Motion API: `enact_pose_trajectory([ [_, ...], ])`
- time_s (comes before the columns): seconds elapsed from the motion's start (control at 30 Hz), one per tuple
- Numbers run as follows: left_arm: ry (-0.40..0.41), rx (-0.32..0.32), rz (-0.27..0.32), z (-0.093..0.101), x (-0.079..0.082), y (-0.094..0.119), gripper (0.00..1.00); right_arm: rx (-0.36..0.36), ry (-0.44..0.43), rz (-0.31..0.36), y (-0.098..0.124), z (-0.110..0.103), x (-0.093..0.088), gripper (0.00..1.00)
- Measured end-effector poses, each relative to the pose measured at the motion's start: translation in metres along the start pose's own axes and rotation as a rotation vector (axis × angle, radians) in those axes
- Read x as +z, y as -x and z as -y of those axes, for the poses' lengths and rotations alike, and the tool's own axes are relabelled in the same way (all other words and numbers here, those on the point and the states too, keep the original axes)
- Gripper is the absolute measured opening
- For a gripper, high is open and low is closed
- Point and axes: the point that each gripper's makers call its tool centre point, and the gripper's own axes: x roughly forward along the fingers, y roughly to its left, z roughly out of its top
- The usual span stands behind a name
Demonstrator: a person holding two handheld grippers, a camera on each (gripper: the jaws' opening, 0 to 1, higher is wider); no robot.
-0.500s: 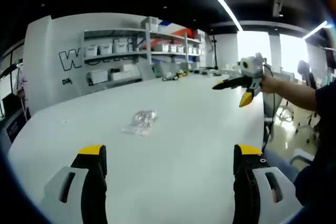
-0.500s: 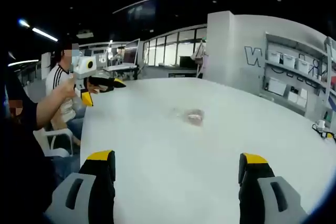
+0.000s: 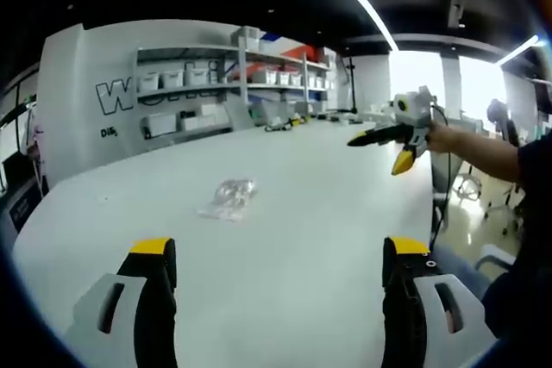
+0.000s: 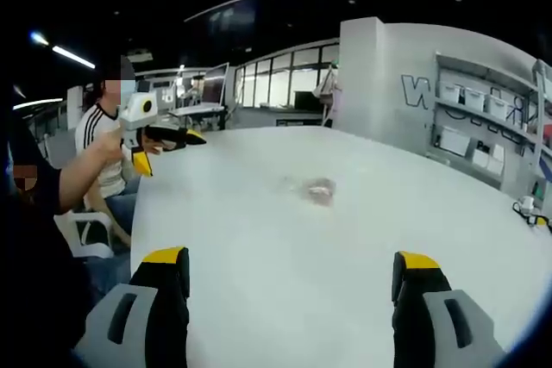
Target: Open the resealable bag by pulling the two sides of the seal apart until the entire bag opening is separated and visibly accessible.
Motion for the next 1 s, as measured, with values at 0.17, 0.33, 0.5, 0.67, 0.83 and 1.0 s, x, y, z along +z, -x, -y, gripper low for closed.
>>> enact_pose_trajectory([
  [0.17, 0.001, 0.0, 0.003, 0.0007, 0.0006, -0.0013, 0.98, 0.007, -0.005, 0.0, -0.0012, -0.0017, -0.0007, 0.99],
  [0.33, 0.002, -0.005, -0.001, 0.0019, -0.0011, -0.0023, 0.98, 0.008, -0.01, -0.001, -0.0016, -0.0003, -0.0024, 0.99],
  [0.5, 0.005, -0.002, -0.001, 0.0, -0.0015, -0.0023, 0.98, 0.009, -0.01, -0.002, -0.0016, -0.0021, -0.0023, 0.99],
  [0.67, 0.004, -0.001, -0.001, -0.001, -0.0012, -0.0024, 0.97, 0.01, -0.004, -0.004, -0.002, -0.0022, -0.0005, 0.99],
  [0.83, 0.005, -0.003, -0.001, 0.0019, -0.0016, -0.0018, 0.97, 0.014, -0.007, -0.002, -0.0032, -0.0029, -0.0005, 0.99],
  [1.0, 0.004, -0.003, -0.001, 0.0012, -0.0009, -0.0018, 0.97, 0.014, -0.006, -0.004, -0.0036, -0.0016, -0.0003, 0.99],
])
